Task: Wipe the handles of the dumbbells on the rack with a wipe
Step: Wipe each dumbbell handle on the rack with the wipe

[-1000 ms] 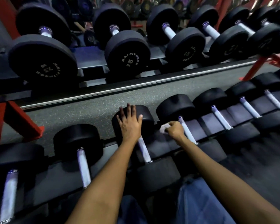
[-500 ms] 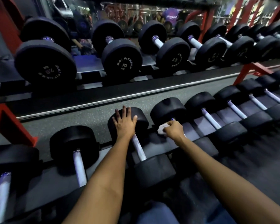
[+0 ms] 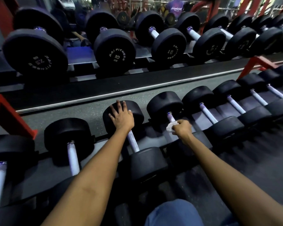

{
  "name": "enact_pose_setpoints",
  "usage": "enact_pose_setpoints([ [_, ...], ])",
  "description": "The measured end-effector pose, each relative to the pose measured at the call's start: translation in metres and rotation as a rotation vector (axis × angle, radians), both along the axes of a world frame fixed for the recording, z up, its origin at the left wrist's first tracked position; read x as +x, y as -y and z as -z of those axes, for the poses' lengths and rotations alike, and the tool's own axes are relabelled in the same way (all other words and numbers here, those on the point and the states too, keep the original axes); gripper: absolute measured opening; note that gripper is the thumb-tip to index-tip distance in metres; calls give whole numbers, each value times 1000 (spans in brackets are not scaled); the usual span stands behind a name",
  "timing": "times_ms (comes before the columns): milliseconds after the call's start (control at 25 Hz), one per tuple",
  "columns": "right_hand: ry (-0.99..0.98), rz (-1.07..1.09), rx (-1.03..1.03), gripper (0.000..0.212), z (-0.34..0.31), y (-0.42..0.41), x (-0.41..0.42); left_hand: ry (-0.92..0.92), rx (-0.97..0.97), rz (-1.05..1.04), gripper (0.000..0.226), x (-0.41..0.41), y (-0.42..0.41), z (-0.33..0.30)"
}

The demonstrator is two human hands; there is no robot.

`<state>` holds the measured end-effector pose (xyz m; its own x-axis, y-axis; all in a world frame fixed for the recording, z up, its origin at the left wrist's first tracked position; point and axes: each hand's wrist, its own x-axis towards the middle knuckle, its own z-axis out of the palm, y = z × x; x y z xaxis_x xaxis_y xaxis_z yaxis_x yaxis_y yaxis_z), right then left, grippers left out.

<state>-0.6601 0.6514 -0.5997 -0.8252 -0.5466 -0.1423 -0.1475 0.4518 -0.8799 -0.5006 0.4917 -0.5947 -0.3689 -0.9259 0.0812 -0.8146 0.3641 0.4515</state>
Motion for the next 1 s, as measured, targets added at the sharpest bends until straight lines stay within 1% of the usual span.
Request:
enact_pose_setpoints([
  [200,11,-16,4,18,8,-2,-34,55,-55,-54,67,-11,-5,5],
  [360,-16,43,-42,25,5,-2,-73,93,-94,-116,68,-15,-6,8],
  [480,-49,23,58,18,9,-1,-104,51,-117,-206,66,-38,-2,-8],
  [560,-37,-71,182,20,14,1,-121,73,-145,-190,63,-51,6,-15],
  [640,-24,-219,295,24,22,2,-133,183,-220,-136,60,-57,11,-6],
  [680,-62,-310,366,28,26,5,-139,236,-269,-123,59,-59,11,1],
  [760,-120,-521,518,27,28,11,-144,270,-345,-151,57,-60,12,13],
  [840,-65,-708,596,23,33,18,-145,287,-366,-168,56,-62,15,17],
  [880,3,-778,636,25,35,19,-146,296,-371,-176,56,-62,17,17],
  [960,10,-876,688,27,23,16,-148,296,-371,-192,57,-63,18,16],
  [1000,-7,-907,696,24,16,13,-151,297,-362,-195,57,-63,17,17],
])
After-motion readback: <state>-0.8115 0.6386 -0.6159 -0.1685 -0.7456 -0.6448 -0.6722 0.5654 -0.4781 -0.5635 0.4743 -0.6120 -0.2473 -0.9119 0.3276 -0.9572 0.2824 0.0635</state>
